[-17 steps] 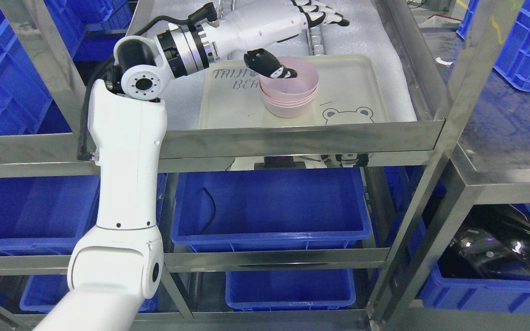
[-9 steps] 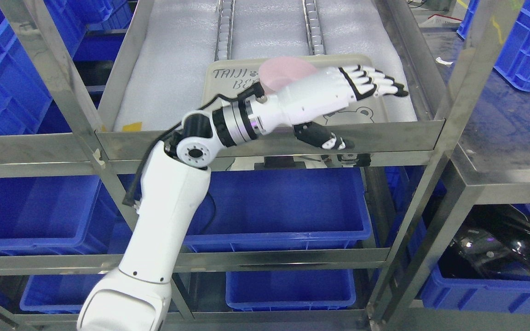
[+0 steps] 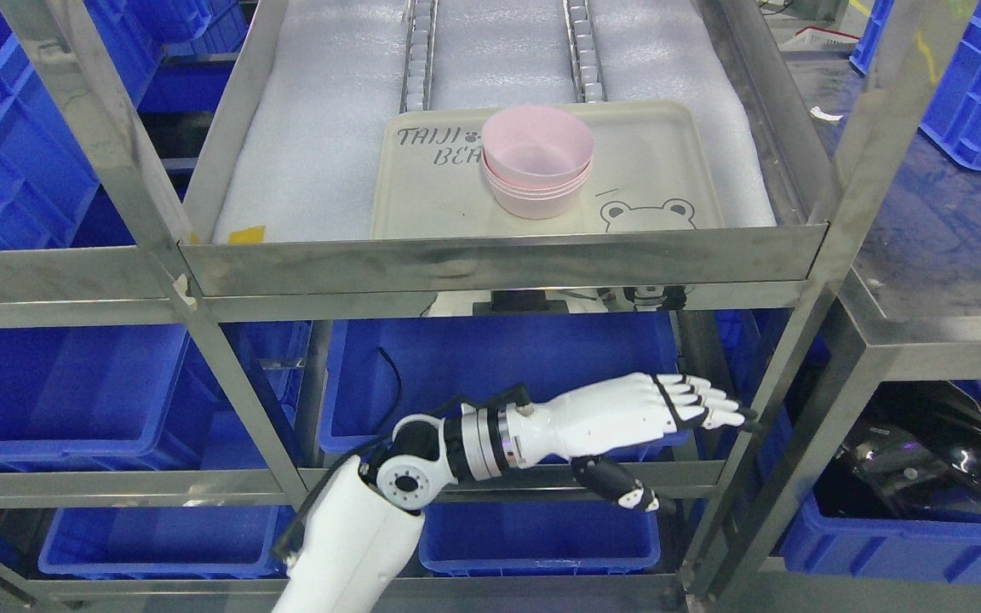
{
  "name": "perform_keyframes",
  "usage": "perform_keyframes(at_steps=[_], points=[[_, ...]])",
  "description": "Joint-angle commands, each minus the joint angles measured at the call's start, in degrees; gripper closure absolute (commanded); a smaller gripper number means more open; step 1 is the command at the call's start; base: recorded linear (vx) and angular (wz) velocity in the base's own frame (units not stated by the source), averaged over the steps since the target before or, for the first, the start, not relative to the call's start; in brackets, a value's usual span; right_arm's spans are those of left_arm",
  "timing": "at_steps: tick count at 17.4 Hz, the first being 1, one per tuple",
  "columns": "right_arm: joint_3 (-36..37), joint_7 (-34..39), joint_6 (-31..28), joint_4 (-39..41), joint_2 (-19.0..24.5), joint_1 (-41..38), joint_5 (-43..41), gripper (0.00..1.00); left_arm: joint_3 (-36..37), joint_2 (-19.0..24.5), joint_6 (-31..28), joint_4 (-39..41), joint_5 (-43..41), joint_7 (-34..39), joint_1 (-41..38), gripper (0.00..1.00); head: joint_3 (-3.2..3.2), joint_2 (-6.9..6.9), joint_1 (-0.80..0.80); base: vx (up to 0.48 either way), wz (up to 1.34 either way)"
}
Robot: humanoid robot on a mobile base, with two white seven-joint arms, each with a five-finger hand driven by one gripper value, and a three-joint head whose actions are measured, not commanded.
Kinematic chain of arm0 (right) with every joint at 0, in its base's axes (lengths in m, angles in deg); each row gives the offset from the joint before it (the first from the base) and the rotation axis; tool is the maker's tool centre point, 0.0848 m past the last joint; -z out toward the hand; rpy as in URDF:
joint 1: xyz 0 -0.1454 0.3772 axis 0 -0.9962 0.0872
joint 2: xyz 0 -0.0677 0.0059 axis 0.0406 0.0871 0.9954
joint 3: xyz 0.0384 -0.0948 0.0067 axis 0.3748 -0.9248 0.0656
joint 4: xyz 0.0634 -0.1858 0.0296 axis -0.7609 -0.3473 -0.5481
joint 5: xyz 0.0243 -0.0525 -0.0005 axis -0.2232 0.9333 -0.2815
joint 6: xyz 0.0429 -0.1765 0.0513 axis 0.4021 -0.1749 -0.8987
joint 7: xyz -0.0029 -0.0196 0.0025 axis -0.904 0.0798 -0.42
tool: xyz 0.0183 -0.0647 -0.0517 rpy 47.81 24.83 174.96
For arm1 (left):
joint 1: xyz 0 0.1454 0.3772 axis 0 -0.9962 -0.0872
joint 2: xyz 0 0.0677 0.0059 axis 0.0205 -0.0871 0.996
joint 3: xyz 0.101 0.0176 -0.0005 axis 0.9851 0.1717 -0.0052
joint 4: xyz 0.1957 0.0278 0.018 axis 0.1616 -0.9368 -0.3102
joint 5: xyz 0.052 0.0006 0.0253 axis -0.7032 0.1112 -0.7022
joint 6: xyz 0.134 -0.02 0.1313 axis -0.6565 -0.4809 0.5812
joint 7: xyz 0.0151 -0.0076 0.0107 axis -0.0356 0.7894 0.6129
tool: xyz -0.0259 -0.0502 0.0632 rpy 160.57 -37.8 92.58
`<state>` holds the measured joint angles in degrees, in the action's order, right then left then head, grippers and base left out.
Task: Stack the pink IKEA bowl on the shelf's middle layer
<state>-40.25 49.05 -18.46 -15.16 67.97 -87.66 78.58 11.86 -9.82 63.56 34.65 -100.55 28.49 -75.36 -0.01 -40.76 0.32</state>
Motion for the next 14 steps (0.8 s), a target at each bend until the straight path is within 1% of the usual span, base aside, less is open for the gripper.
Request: perform_keyframes(at_steps=[1, 5, 7, 8, 10, 11, 14], points=[[0.0, -0.37, -0.02, 1.0, -1.0, -1.25, 0.0, 0.0, -5.97, 1.0, -0.05, -3.99, 1.36, 0.41, -13.63, 0.07, 0.0, 0.0, 0.0, 0.0, 0.0], [0.0, -0.37, -0.02, 1.0, -1.0, -1.25, 0.0, 0.0, -11.61, 1.0, -0.05, -10.59, 9.43, 3.3, -16.54, 0.07, 0.0, 0.0, 0.0, 0.003, -0.01], [0.0, -0.37, -0.02, 1.0, -1.0, -1.25, 0.0, 0.0, -13.29, 1.0, -0.05, -11.66, 12.78, 9.69, -16.45, 0.04, 0.0, 0.0, 0.0, -0.002, 0.02], [0.0, -0.37, -0.02, 1.0, -1.0, -1.25, 0.0, 0.0, -13.82, 1.0, -1.6, -11.66, 13.57, 15.21, -16.37, 0.03, 0.0, 0.0, 0.0, 0.0, 0.0], [0.0, -0.37, -0.02, 1.0, -1.0, -1.25, 0.0, 0.0, -14.17, 1.0, -6.61, -11.57, 14.98, 25.58, -16.28, 0.04, 0.0, 0.0, 0.0, 0.0, 0.0], [0.0, -0.37, -0.02, 1.0, -1.0, -1.25, 0.0, 0.0, -14.26, 1.0, -8.55, -11.22, 15.68, 28.94, -16.28, 0.04, 0.0, 0.0, 0.0, 0.0, 0.0], [0.0, -0.37, -0.02, 1.0, -1.0, -1.25, 0.0, 0.0, -17.24, 1.0, -15.23, -8.15, 17.96, 29.85, -16.19, 0.04, 0.0, 0.0, 0.0, 0.0, 0.0]])
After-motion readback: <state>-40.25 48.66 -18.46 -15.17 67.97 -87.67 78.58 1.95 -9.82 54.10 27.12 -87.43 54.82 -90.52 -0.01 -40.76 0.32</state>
